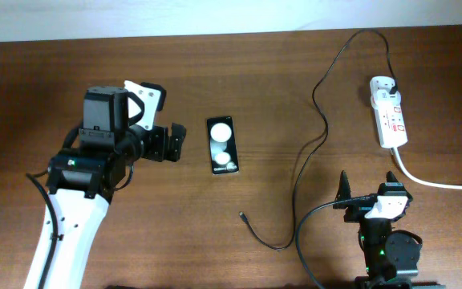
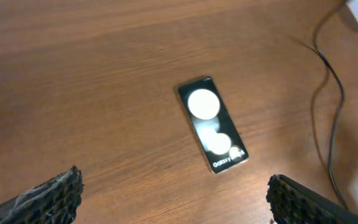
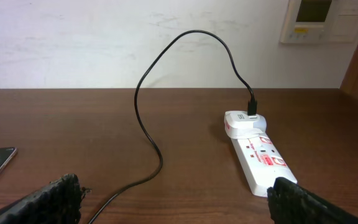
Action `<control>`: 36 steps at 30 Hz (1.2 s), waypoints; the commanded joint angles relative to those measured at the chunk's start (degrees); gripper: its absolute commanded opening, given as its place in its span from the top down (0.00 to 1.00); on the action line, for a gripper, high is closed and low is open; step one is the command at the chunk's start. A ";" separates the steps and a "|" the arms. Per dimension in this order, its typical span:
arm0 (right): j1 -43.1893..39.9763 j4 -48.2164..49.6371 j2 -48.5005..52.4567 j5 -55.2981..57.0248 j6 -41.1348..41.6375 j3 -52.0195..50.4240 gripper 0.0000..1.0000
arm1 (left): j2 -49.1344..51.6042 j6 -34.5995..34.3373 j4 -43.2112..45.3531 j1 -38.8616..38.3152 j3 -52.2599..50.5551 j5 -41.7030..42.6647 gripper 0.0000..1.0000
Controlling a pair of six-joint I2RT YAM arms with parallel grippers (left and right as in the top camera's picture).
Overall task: Plug charger to phone and switch on socket
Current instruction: 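Move the left gripper forward over the black phone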
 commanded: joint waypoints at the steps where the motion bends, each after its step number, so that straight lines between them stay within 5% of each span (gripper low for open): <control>1: 0.52 -0.46 -0.33 -0.28 0.24 -0.28 0.02 | 0.28 -9.42 -0.09 -0.11 1.22 -8.26 0.01; 4: 0.52 -0.46 -0.33 -0.28 0.24 -0.28 0.02 | 0.31 -13.70 -0.09 -0.11 1.22 -8.79 0.01; 34: 0.52 -0.46 -0.33 -0.28 0.24 -0.28 0.02 | 14.23 -16.28 -5.68 -0.13 1.09 -8.52 0.01; 36: 0.52 -0.46 -0.33 -0.28 0.24 -0.28 0.02 | 15.47 -16.31 -5.88 -0.46 1.09 -6.49 0.13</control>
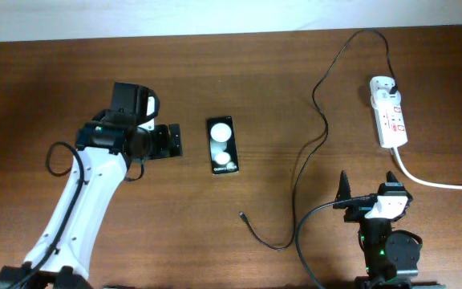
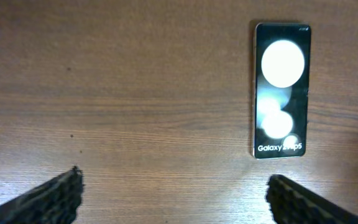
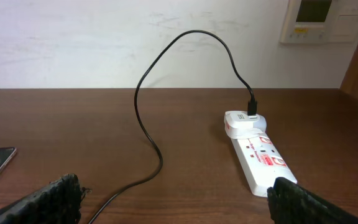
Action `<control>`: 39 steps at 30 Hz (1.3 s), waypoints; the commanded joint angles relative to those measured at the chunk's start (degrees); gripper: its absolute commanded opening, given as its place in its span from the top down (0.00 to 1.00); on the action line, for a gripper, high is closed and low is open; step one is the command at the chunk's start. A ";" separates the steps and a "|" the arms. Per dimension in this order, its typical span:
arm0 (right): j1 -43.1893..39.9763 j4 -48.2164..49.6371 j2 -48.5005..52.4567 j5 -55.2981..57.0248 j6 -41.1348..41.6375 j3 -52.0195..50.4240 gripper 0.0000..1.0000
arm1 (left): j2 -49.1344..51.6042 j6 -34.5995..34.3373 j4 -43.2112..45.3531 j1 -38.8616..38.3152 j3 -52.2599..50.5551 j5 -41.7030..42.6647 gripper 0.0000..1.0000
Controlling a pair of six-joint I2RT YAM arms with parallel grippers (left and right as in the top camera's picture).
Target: Plug charger to phone and switch on socket
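A black phone [image 1: 223, 145] lies flat mid-table, screen up with glare spots; the left wrist view shows the phone [image 2: 281, 90] at upper right. My left gripper [image 1: 173, 141] hangs open just left of it, nothing between the fingers [image 2: 48, 196]. The black charger cable [image 1: 315, 120] runs from the white adapter on the power strip [image 1: 389, 112] down to its loose plug end [image 1: 242, 215] on the table. My right gripper [image 1: 369, 183] rests open near the front edge, right of the cable; the right wrist view shows the strip [image 3: 257, 152] ahead.
The strip's white mains lead [image 1: 439, 181] trails off the right edge. A pale wall [image 3: 135, 37] rises behind the table's back edge. Bare wood lies between phone and cable end.
My left arm has swung so the gripper now points straight down at the table left of the phone, which sits upright in its view instead of slanted. The right arm, phone and cable are unchanged.
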 commanded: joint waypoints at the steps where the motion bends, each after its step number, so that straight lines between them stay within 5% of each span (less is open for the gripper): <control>1: 0.52 -0.44 -0.33 -0.26 0.20 -0.28 0.01 | 2.49 -1.03 -0.07 -1.05 1.07 1.66 0.29; 4: 0.52 -0.44 -0.33 -0.28 0.20 -0.28 0.02 | 5.20 -5.27 1.16 -3.50 1.07 1.49 0.44; 5: 0.52 -0.44 -0.33 -0.28 0.22 -0.28 0.02 | 6.32 -6.23 1.62 -4.44 1.07 1.46 0.42; 9: 0.52 -0.44 -0.33 -0.28 0.20 -0.28 0.02 | 12.26 -6.78 3.28 -9.05 1.07 1.46 0.01; 14: 0.52 -0.44 -0.33 -0.28 0.20 -0.28 0.02 | 14.99 -7.67 3.48 -13.18 1.07 -3.65 0.01; 39: 0.52 -0.44 -0.33 -0.26 0.20 -0.28 0.02 | 14.99 -9.18 9.11 -11.58 1.09 -2.89 0.01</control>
